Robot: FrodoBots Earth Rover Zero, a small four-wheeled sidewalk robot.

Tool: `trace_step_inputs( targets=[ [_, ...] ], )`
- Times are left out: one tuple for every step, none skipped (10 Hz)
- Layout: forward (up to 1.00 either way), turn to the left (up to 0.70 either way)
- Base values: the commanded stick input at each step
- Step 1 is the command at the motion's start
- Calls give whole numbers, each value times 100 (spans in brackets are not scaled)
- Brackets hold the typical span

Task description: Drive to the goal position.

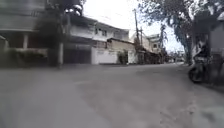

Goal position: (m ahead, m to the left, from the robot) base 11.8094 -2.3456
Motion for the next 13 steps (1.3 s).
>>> trace_step_inputs(
  targets=[
    [100,-6],
    [100,-6],
    [100,-6],
    [100,-6],
    [100,-7],
    [100,-25],
    [100,-40],
    [100,-40],
    [100,-40],
    [100,-37],
    [100,-15],
    [100,-6],
    [100,-4]
  ],
)
